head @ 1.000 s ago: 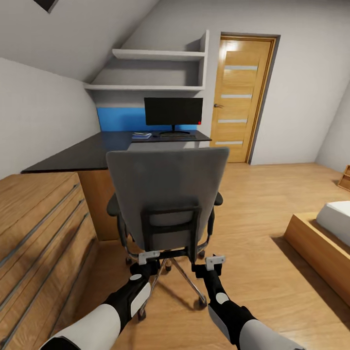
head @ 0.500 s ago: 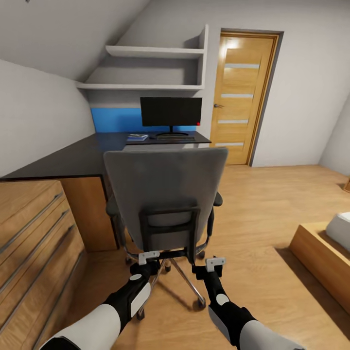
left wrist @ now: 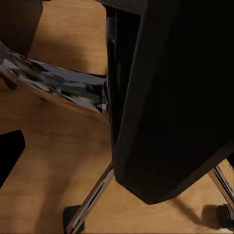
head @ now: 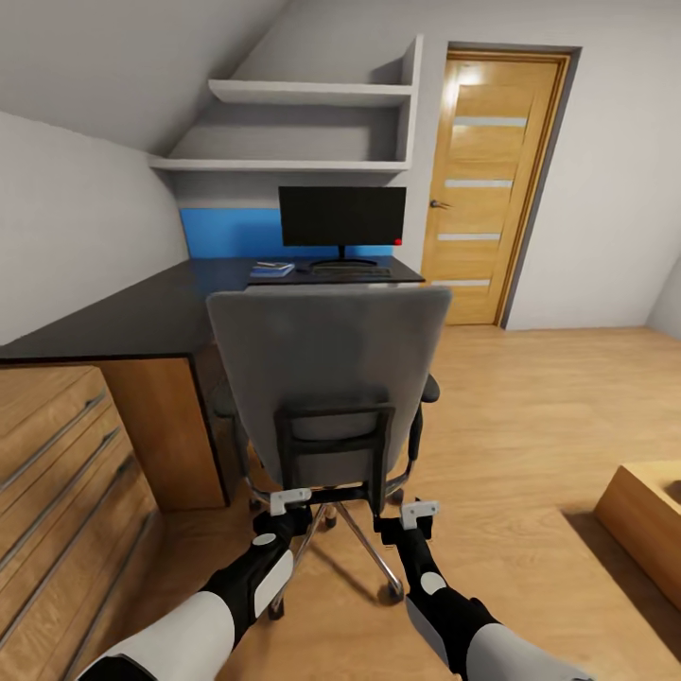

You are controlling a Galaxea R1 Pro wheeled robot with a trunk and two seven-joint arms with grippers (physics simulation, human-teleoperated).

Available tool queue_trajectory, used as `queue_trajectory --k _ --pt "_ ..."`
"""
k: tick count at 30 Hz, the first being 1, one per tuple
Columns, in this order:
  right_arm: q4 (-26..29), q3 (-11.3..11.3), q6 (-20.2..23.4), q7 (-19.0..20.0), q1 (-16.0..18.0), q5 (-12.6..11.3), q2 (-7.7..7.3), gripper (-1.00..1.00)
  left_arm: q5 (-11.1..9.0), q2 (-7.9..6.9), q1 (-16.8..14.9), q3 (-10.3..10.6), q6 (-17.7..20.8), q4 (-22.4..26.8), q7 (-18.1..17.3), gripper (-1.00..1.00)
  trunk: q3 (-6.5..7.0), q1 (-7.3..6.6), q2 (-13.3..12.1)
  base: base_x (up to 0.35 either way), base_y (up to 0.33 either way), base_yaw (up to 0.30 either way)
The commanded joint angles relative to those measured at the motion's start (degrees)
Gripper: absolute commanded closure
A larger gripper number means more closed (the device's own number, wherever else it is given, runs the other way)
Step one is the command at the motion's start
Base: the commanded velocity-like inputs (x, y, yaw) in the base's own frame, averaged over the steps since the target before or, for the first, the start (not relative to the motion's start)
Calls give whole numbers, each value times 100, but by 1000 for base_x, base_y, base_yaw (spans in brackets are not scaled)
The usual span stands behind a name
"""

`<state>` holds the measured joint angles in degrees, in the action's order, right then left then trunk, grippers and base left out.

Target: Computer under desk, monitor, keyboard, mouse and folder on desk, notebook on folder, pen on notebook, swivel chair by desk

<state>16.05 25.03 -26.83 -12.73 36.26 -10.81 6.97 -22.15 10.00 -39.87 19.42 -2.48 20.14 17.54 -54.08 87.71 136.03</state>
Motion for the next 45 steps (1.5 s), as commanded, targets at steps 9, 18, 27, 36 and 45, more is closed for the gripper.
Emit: queue_trajectory --k 9,18,27,36,45 --pt "-8 20 -32 -38 11 -71 -3 -100 -62 0 -6 44 -25 -12 31 -100 -5 3 1 320 -67 1" --pt "-13 20 -33 -37 10 -71 -4 -100 -62 0 -4 44 -25 -44 30 -100 -5 3 1 320 -14 0" --pt "-14 20 -33 -37 11 -71 -12 -100 -62 0 -6 61 -25 -45 30 -100 -5 3 1 321 0 0" --pt "-23 20 -33 -36 12 -71 -12 -100 -62 0 -5 87 -25 -45 30 -100 -5 3 1 321 0 0" --pt "-23 20 -33 -36 9 -71 -12 -100 -62 0 -5 88 -21 -45 31 -100 -5 3 1 321 0 0"
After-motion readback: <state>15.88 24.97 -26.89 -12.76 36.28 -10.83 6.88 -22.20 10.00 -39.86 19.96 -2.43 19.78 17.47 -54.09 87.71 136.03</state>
